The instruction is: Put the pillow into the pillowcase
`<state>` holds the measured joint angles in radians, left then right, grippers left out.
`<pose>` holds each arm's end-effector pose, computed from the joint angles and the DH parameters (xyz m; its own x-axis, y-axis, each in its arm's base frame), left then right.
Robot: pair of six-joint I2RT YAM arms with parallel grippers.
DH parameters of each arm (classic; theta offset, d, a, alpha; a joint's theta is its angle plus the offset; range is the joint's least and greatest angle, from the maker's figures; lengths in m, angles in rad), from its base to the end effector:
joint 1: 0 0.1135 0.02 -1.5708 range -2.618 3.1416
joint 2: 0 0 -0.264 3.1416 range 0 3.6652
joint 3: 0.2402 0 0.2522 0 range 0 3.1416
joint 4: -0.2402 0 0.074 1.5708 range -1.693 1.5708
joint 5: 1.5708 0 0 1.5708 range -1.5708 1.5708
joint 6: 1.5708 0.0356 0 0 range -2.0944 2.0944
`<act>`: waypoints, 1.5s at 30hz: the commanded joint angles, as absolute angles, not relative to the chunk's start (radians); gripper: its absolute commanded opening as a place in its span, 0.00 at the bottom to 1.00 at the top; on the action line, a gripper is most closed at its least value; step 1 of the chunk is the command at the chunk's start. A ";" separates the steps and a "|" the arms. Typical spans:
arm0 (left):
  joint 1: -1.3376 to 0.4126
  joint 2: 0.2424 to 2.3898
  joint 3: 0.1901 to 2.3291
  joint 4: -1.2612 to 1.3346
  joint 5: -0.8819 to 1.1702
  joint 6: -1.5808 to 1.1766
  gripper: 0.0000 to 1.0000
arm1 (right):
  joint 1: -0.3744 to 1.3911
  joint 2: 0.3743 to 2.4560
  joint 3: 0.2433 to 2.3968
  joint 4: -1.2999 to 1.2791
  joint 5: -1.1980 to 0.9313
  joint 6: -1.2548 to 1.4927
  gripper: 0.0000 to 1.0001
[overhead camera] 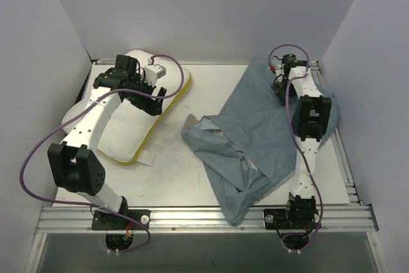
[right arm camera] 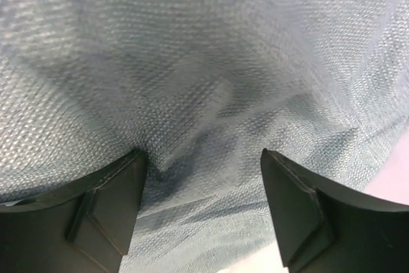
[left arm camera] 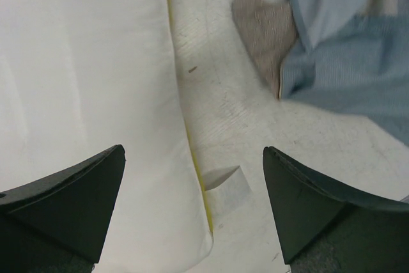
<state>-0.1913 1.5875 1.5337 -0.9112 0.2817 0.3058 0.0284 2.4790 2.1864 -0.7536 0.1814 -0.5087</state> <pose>0.3259 -0.0732 0.3353 -0.6678 0.4239 -0.6118 0.5653 0.8235 -0.0465 0.5346 0.0088 0.1683 -0.7860 -0.5016 -0.3614 -0.3669 0.8490 -0.3803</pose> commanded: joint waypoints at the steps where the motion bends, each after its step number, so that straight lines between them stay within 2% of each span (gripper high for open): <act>1: -0.196 1.630 1.548 -0.994 0.394 0.374 0.97 | -0.026 2.438 2.102 -0.904 0.249 -0.515 0.74; 5: -0.207 1.715 1.552 -0.980 0.497 0.394 0.97 | -0.006 2.257 1.953 -0.908 0.076 -0.526 0.82; 9: -0.232 1.810 1.575 -0.908 0.595 0.431 0.97 | 0.038 2.158 1.937 -0.931 -0.125 -0.521 0.87; 12: -0.273 1.908 1.672 -0.839 0.586 0.509 0.95 | 0.086 2.135 1.954 -0.939 -0.217 -0.541 0.87; 15: -0.304 2.055 1.813 -0.819 0.555 0.517 0.89 | 0.133 2.175 1.995 -0.943 -0.222 -0.534 0.84; 17: -0.317 2.171 1.983 -0.825 0.535 0.456 0.80 | 0.181 2.212 2.043 -0.956 -0.247 -0.512 0.81; 19: -0.350 2.230 2.101 -0.827 0.510 0.413 0.77 | 0.215 2.227 2.048 -0.944 -0.294 -0.509 0.81; 22: -0.399 2.321 2.179 -0.825 0.425 0.361 0.71 | 0.241 2.241 2.010 -0.864 -0.322 -0.502 0.82; 27: -0.420 2.424 2.218 -0.824 0.419 0.255 0.60 | 0.244 2.246 1.939 -0.706 -0.334 -0.492 0.83; 35: -0.454 2.436 2.123 -0.778 0.427 0.216 0.58 | 0.253 2.322 1.933 -0.695 -0.259 -0.430 0.79; 36: -0.459 2.434 2.108 -0.772 0.399 0.218 0.56 | 0.258 2.325 1.924 -0.696 -0.246 -0.422 0.77; 37: -0.463 2.436 2.100 -0.766 0.382 0.221 0.49 | 0.259 2.333 1.921 -0.696 -0.229 -0.411 0.70; 39: -0.474 2.441 2.083 -0.761 0.333 0.227 0.43 | 0.267 2.335 1.931 -0.687 -0.192 -0.399 0.69; 42: -0.477 2.444 2.077 -0.761 0.295 0.230 0.31 | 0.276 2.355 1.942 -0.689 -0.143 -0.380 0.53; 43: -0.476 2.439 2.077 -0.762 0.295 0.229 0.26 | 0.276 2.355 1.937 -0.690 -0.138 -0.385 0.32; 44: -0.472 2.438 2.075 -0.762 0.291 0.229 0.14 | 0.276 2.353 1.934 -0.693 -0.138 -0.393 0.20; 45: -0.471 2.431 2.075 -0.767 0.290 0.230 0.09 | 0.273 2.353 1.930 -0.695 -0.134 -0.396 0.08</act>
<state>-0.4679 2.4477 2.1059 -0.7448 0.3412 0.2241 0.2691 2.3356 1.9289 -0.6605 -0.1860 -0.4072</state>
